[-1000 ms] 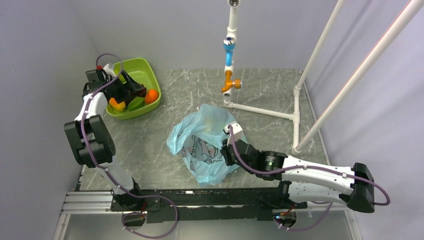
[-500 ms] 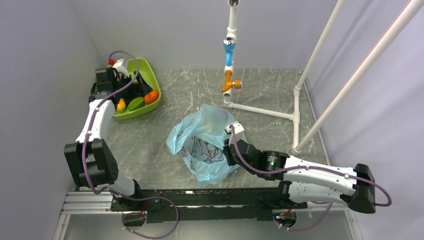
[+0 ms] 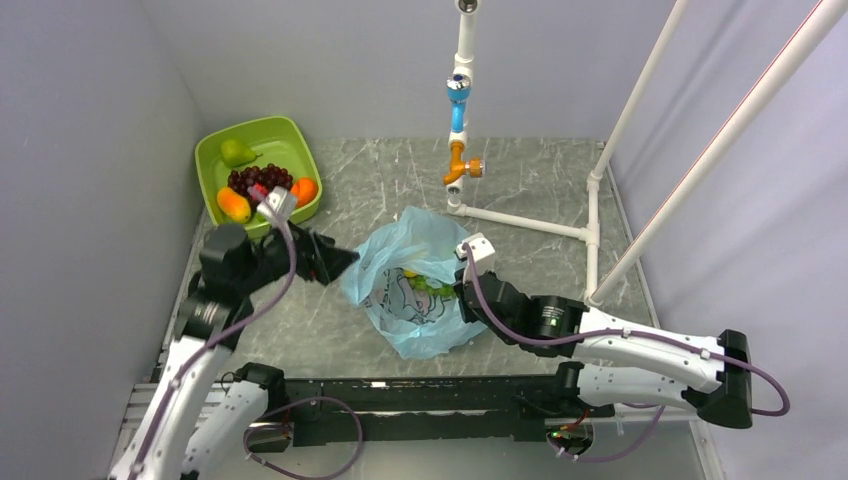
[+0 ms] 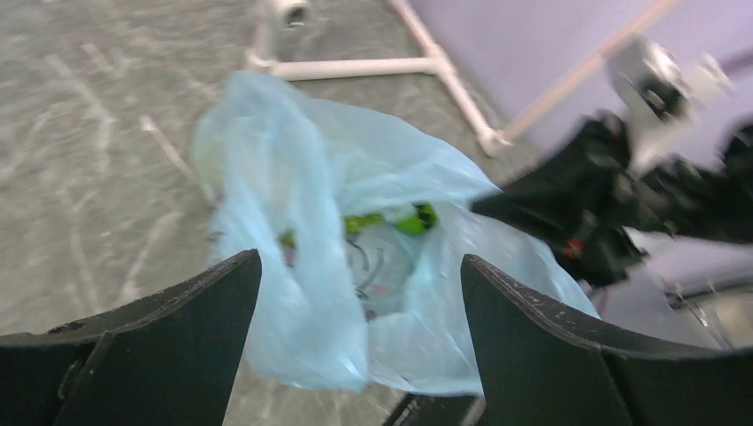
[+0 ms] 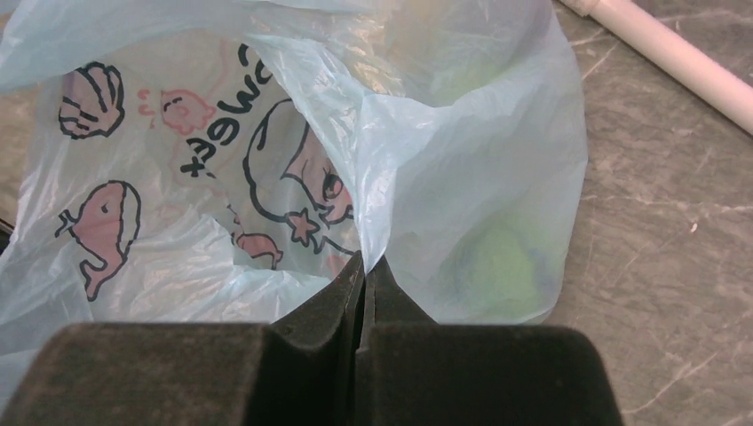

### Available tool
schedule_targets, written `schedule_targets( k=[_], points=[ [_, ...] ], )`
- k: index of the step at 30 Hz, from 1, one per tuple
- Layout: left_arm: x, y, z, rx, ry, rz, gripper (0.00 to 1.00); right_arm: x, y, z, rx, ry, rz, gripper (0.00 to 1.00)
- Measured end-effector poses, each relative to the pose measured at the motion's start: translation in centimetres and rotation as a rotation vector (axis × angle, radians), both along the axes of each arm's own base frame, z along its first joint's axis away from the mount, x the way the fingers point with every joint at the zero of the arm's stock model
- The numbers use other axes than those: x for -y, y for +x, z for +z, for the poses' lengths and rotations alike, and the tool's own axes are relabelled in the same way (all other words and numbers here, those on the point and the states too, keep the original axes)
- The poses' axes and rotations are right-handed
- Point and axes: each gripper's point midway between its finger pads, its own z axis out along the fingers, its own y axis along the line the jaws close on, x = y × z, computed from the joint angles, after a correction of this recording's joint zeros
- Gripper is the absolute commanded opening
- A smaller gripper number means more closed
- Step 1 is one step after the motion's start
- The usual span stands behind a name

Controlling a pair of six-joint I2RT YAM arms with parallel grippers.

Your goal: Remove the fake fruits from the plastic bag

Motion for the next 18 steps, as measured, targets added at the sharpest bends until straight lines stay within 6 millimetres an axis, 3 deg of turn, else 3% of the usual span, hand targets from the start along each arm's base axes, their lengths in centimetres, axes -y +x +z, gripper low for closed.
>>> schedule_targets(
  k=[2, 5, 11, 18],
  points=[
    [1.0, -3.2, 0.9, 0.044, -0.051, -0.067, 0.87, 0.1, 0.0, 0.7, 0.018, 0.028, 0.007, 0.00],
    [1.6, -5.9, 1.0, 0.078, -0.121, -0.116, 0.86, 0.1, -0.1, 1.1, 0.037, 0.064, 0.015, 0.00],
    [3.6, -7.4, -4.4, -0.093, -0.147, -0.174, 0.81, 0.2, -0.3, 0.2, 0.035, 0.065, 0.030, 0.00],
    [8.3, -9.6, -6.4, -0.179, -0.059, -0.293, 0.68, 0.0, -0.5, 0.1, 0.027, 0.069, 0.042, 0.00]
  ],
)
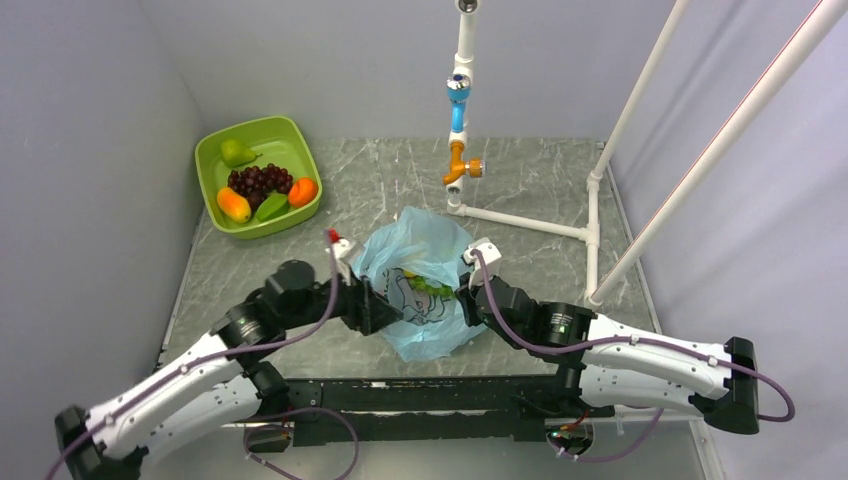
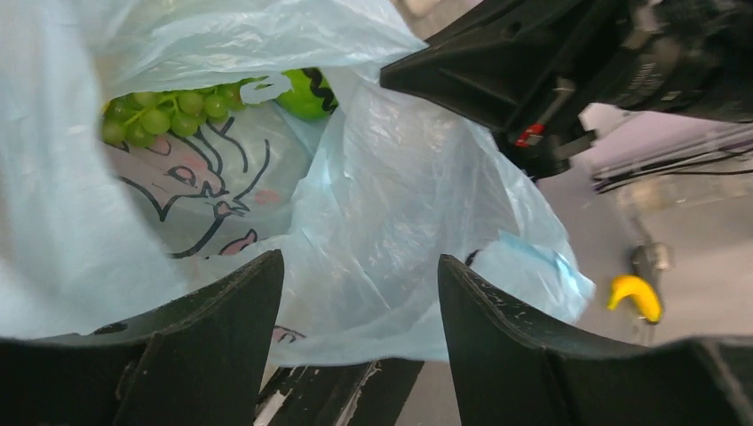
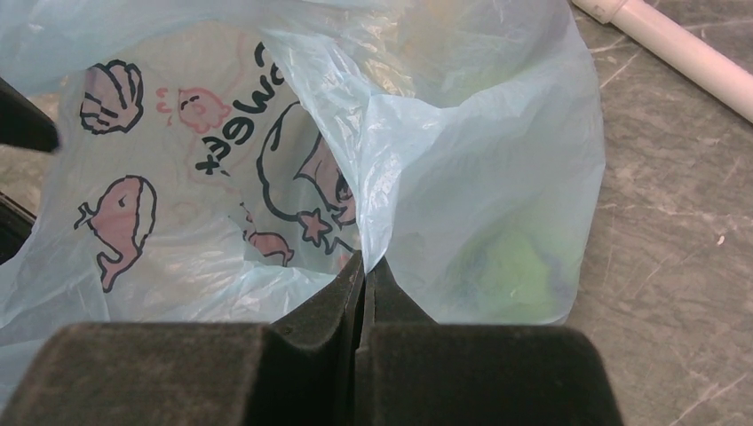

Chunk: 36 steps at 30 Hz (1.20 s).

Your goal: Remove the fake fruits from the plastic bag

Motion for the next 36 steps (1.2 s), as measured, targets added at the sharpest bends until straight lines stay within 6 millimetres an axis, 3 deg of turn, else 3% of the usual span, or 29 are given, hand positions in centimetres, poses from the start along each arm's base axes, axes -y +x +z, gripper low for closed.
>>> schedule_targets(
  k=[4, 11, 16, 19, 24, 26, 31, 36],
  points=[
    [2.7, 0.0, -1.7, -0.009, 0.131, 0.009, 0.67, 0.1, -0.1, 0.4, 0.005, 0.016, 0.000, 0.00],
    [3.5, 2.4, -4.9, -0.027, 0.188, 0.147, 0.62, 0.2, -0.6, 1.7, 0.012, 0.104, 0.014, 0.00],
    [6.1, 3.7, -7.6, -0.071, 0.207, 0.144, 0.52, 0.4, -1.5, -0.7, -0.044, 0.107, 0.027, 0.00],
    [7.1, 3.1, -10.0, -0.113, 0.201, 0.119, 0.43, 0.6, -1.8, -1.6, -0.073, 0.110, 0.020, 0.00],
    [6.0, 0.3, -15.6, -0.197, 0.238, 0.082, 0.47, 1.2, -2.8, -3.2, -0.132, 0.168, 0.002, 0.00],
    [5.8, -0.4, -16.9, -0.220, 0.263, 0.075, 0.50, 1.6, -3.3, -4.1, -0.157, 0.189, -0.002, 0.00],
    [6.4, -0.2, -16.6, -0.203, 0.253, 0.081, 0.62, 2.0, -4.0, -5.5, -0.199, 0.219, -0.004, 0.00],
    [8.0, 2.9, -13.8, -0.118, 0.249, 0.159, 0.70, 1.5, -3.9, -5.9, -0.208, 0.207, -0.003, 0.00]
  ],
)
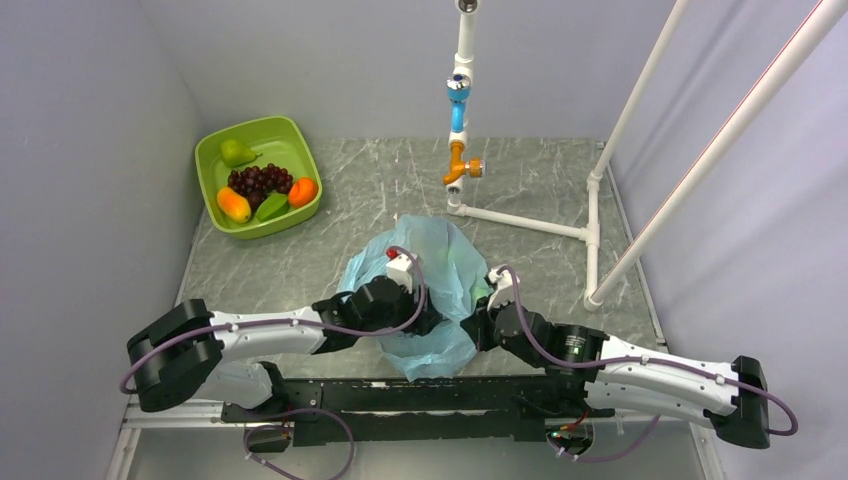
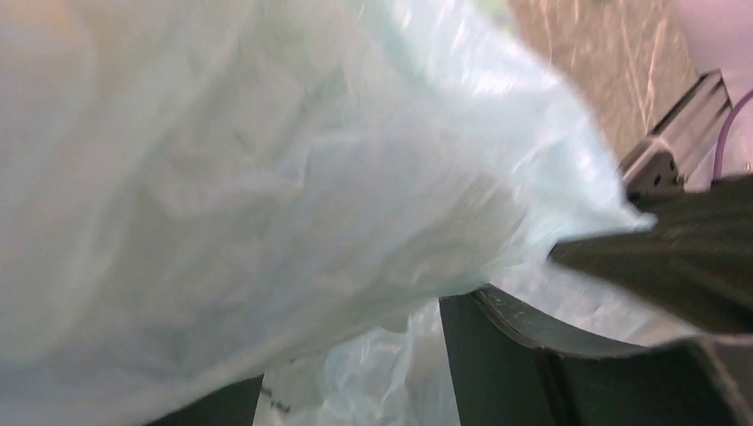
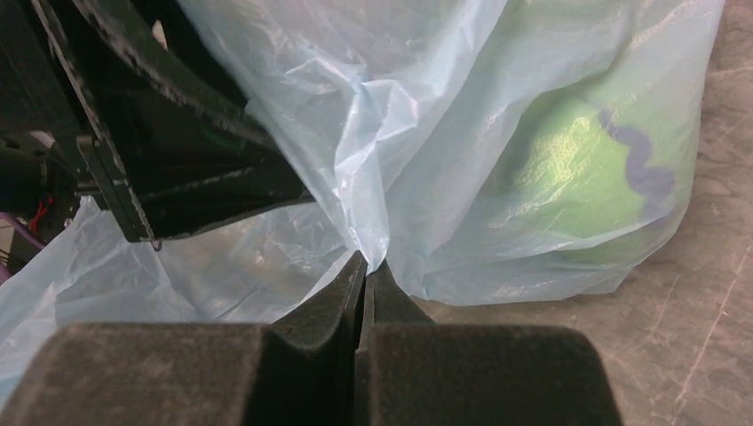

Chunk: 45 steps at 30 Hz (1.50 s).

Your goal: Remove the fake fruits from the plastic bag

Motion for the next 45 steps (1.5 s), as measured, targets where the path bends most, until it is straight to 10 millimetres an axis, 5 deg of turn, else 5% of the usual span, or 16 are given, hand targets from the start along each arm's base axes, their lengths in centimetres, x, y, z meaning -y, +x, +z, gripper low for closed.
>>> schedule_targets(
  k=[5, 13, 20, 29, 37, 45],
  points=[
    [1.6, 3.2, 1.9, 0.061, 0.014, 0.044, 0.72, -0.5, 0.2, 0.2, 0.003, -0.014, 0.008, 0.00],
    [1.5, 6.5, -0.3, 0.059, 0.142, 0.088, 0.63, -1.2, 0.9, 2.6, 0.054, 0.006, 0.012, 0.00],
    [0.9, 7.9, -1.6, 0.115, 0.228, 0.102, 0.48, -1.5, 1.6, 4.5, 0.101, 0.008, 0.004, 0.00],
    [0.4, 10.1, -2.4, 0.226, 0.285, 0.152, 0.59, -1.4, 1.7, 4.5, 0.107, 0.004, 0.004, 0.00],
    [0.5, 11.0, -4.7, 0.242, 0.326, 0.171, 0.43, -1.3, 1.7, 4.8, 0.113, 0.011, -0.001, 0.00],
    [0.5, 11.7, -4.2, 0.283, 0.328, 0.182, 0.30, -1.3, 1.8, 4.8, 0.113, 0.010, -0.002, 0.00]
  ],
)
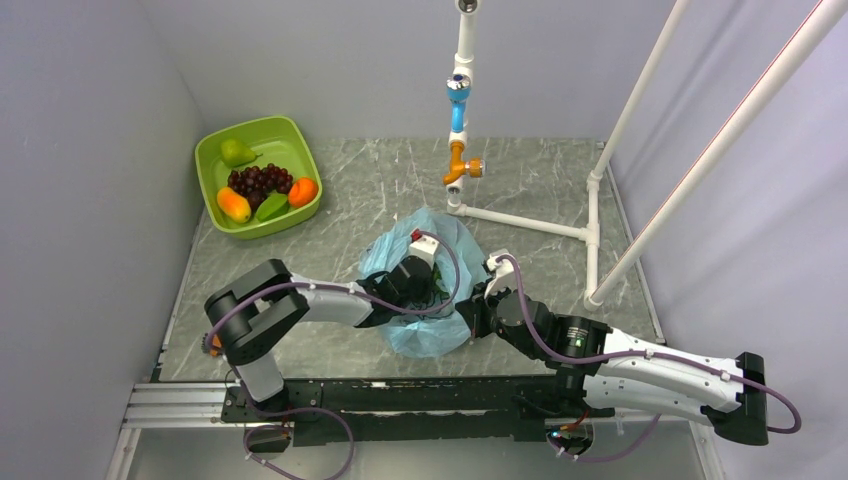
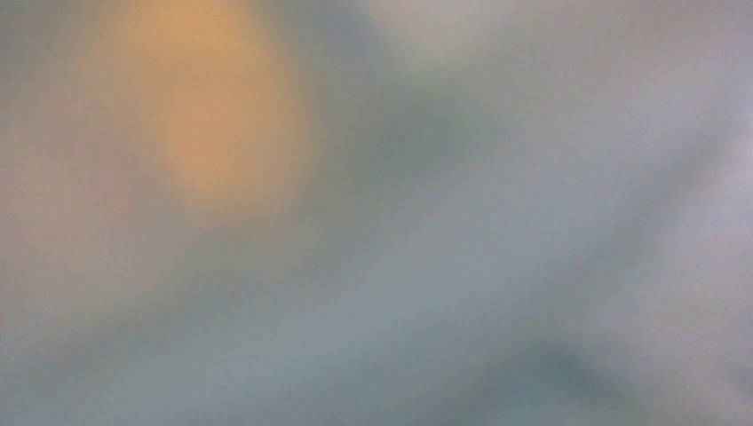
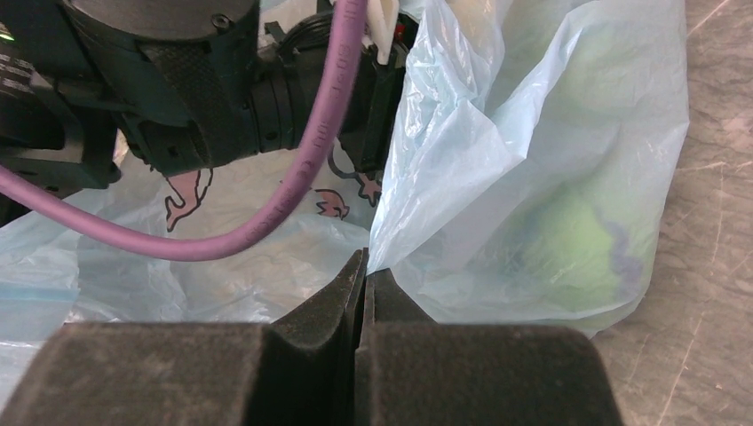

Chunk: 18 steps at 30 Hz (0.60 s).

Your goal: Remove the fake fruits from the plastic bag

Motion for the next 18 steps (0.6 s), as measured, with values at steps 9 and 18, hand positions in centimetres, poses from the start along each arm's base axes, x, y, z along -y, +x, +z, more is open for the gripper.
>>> schedule_targets(
  k=[9, 18],
  points=[
    [-1.0, -2.1, 6.8, 0.037, -0.102, -0.050, 0.22, 0.1, 0.1, -0.1, 0.002, -0.006, -0.007, 0.00],
    [-2.2, -6.1, 10.1, -0.019, -0.221, -0.149, 0.07, 0.0, 0.2, -0.5, 0.001, -0.028, -0.007, 0.00]
  ],
)
